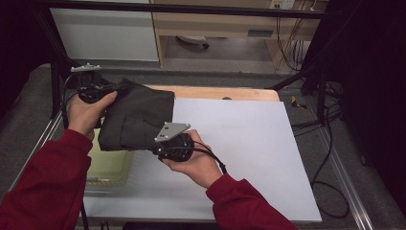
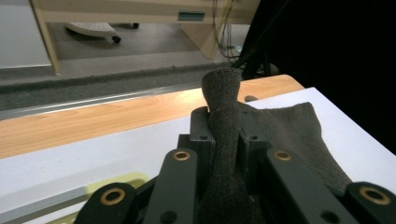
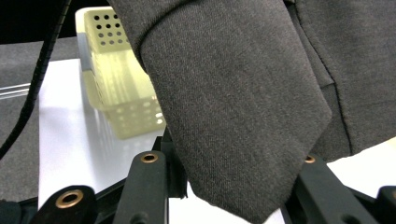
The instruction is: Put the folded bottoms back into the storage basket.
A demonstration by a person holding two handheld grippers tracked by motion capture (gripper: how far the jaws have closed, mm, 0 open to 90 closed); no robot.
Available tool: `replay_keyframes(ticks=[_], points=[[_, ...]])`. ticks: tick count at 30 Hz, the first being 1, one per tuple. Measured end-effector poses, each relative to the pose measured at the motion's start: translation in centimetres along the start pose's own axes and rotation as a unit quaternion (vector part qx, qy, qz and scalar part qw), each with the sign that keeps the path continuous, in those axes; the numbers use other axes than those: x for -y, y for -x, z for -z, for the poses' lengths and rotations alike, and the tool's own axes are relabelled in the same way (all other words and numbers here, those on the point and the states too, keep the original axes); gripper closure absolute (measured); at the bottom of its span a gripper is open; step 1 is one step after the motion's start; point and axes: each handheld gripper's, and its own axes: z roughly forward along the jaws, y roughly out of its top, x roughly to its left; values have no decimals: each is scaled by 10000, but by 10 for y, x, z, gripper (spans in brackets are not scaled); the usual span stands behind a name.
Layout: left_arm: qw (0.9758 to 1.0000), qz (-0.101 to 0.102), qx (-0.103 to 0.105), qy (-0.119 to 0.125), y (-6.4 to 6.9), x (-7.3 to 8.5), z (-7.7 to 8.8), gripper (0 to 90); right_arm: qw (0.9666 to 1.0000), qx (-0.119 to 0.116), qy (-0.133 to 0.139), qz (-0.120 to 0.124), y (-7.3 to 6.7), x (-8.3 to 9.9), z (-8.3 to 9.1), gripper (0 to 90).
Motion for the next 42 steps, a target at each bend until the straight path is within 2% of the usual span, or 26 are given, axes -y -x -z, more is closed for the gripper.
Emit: replay_keyframes(ticks=[5,11,19,31,38,42], points=[[9999,49,-119,7,-15,-1,10,801,10000,-57,1,51,0,-12,-11,639],[9998,21,-190,43,-22,-2,16,801,9999,-74,49,111,-2,-18,-21,639],[9996,-86,-262,64,-27,-6,19,801,9999,-106,77,78,-2,-23,-28,639],[9994,35,-321,116,-42,-3,27,801,9998,-133,82,104,-4,-31,-42,638],[9993,40,-329,159,-44,1,32,801,9998,-125,49,153,-6,-34,-43,638],[9991,-54,-394,126,-44,0,37,800,9998,-124,66,158,-11,-36,-45,638]])
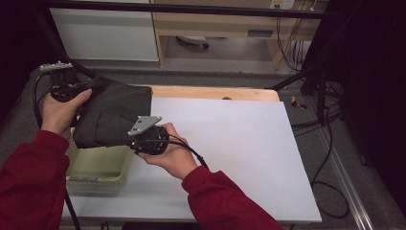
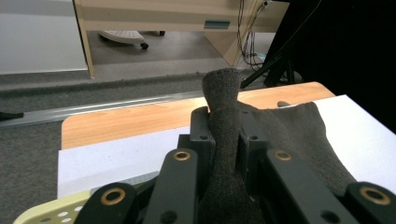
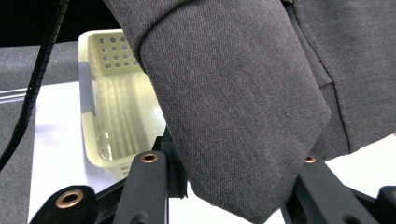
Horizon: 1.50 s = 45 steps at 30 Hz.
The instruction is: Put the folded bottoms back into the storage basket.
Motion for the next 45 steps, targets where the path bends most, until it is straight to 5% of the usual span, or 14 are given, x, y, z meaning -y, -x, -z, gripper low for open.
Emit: replay_keyframes(ticks=[5,19,35,41,45], points=[[10000,9,-54,-66,-4,2,5,801,10000,-29,25,-39,-3,-2,-3,638],[9994,249,-88,219,-17,-2,24,801,9998,-46,155,66,-4,-15,-11,637],[9989,318,-350,59,-31,3,34,801,9996,-227,134,133,-10,-24,-26,637],[9986,140,-508,-58,-31,6,32,801,9995,-277,128,73,-12,-23,-34,637],[9981,191,-563,-132,-37,13,31,801,9994,-334,81,82,-14,-21,-39,637]])
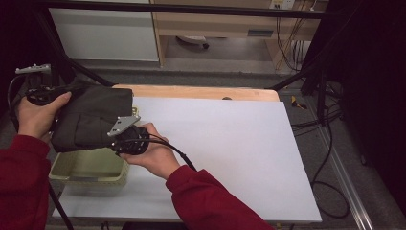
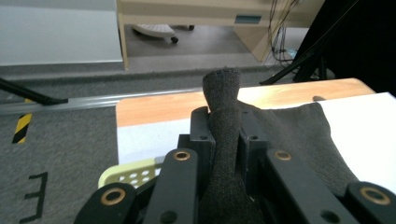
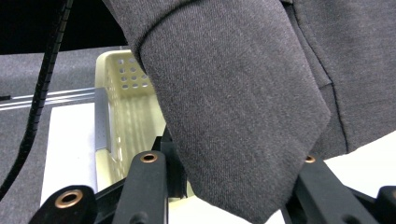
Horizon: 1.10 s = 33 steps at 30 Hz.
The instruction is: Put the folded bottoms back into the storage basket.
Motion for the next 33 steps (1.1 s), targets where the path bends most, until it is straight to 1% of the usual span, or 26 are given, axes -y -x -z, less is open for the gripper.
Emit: replay_keyframes(ticks=[2,5,13,16,20,22,24,29,33], points=[[10000,51,3,-28,-3,2,-1,801,10000,-20,-9,-17,-1,1,-3,637],[10000,13,-38,-50,-5,4,-1,801,10000,-55,-30,-27,-2,1,-7,637],[9999,8,-97,-94,-13,7,1,801,9999,-100,-35,-44,-4,0,-16,637],[9999,34,-86,-128,-16,11,-1,801,9999,-134,-66,-36,-4,0,-19,637],[9997,4,-93,-220,-18,16,-6,801,9996,-228,-161,-29,-4,2,-22,635],[9997,13,-87,-246,-19,18,-9,801,9995,-242,-184,-68,-4,4,-25,635],[9997,14,-93,-241,-20,20,-10,801,9995,-257,-160,-53,-3,6,-27,635],[9996,53,-100,-270,-24,26,-12,801,9994,-279,-212,-70,-4,9,-32,635],[9994,9,-96,-318,-25,27,-13,801,9993,-291,-216,-92,-6,10,-35,635]])
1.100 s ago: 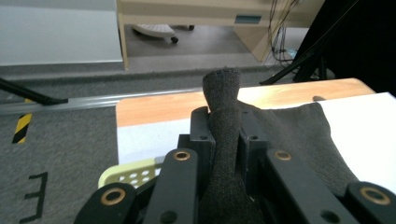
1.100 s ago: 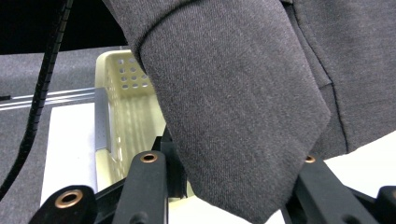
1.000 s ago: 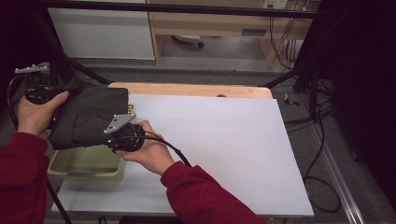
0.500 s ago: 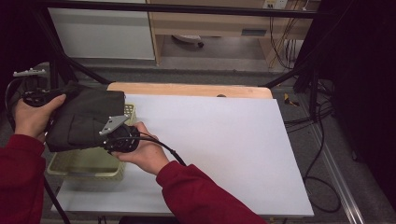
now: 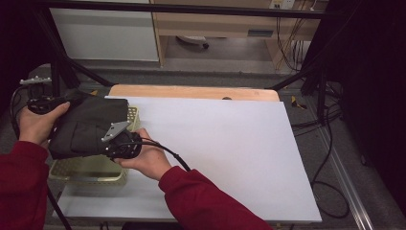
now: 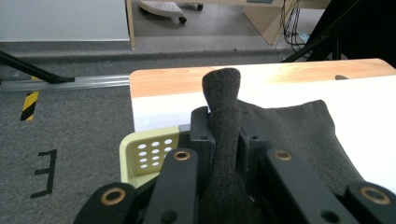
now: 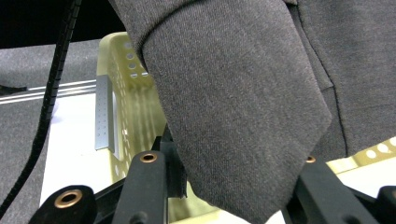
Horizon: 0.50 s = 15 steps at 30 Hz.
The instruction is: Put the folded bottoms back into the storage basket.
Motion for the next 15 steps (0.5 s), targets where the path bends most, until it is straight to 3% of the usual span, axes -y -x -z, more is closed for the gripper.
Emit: replay_keyframes(ticks=[5,15], points=[[10000,-95,4,27,1,3,1,801,10000,-20,-15,-17,-3,3,-3,635],[10000,-66,9,22,-2,10,1,801,10000,-13,-47,-32,-9,6,-9,634]])
